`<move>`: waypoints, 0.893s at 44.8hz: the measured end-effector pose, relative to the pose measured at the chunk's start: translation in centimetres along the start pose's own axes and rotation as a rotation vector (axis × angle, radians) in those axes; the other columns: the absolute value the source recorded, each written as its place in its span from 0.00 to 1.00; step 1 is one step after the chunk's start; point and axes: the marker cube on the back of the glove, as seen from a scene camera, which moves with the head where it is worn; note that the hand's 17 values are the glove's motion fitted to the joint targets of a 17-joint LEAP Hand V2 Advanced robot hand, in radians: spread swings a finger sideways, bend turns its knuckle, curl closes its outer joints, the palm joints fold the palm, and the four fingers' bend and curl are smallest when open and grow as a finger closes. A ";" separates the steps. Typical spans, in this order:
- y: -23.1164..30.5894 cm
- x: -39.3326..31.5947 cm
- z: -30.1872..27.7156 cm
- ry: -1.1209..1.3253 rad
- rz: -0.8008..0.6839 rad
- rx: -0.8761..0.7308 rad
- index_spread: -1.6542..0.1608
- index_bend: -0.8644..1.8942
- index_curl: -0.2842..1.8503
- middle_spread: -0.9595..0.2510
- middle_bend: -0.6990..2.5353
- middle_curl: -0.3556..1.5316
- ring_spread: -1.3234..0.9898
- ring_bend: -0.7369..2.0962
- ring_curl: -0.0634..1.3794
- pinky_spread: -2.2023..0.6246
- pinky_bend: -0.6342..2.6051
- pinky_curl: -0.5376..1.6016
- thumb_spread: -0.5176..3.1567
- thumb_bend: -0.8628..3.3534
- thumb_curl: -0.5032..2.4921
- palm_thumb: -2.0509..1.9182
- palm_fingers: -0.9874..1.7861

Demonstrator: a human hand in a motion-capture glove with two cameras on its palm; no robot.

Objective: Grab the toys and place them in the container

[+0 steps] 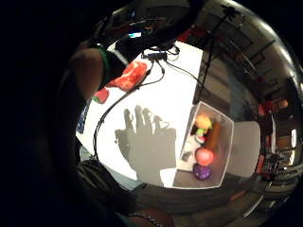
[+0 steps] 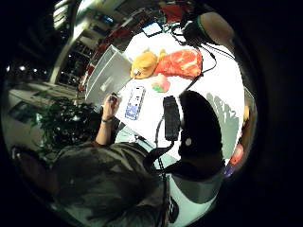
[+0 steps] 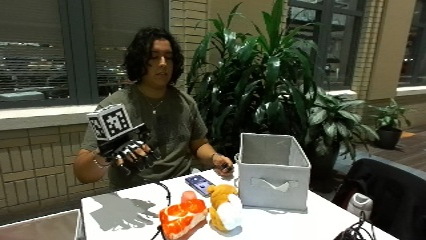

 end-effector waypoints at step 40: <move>-17.9 -5.4 3.2 0.215 -0.324 0.344 0.72 0.42 0.26 0.53 0.50 0.47 0.41 0.71 0.38 0.65 0.45 0.43 0.53 0.21 0.23 0.52 0.86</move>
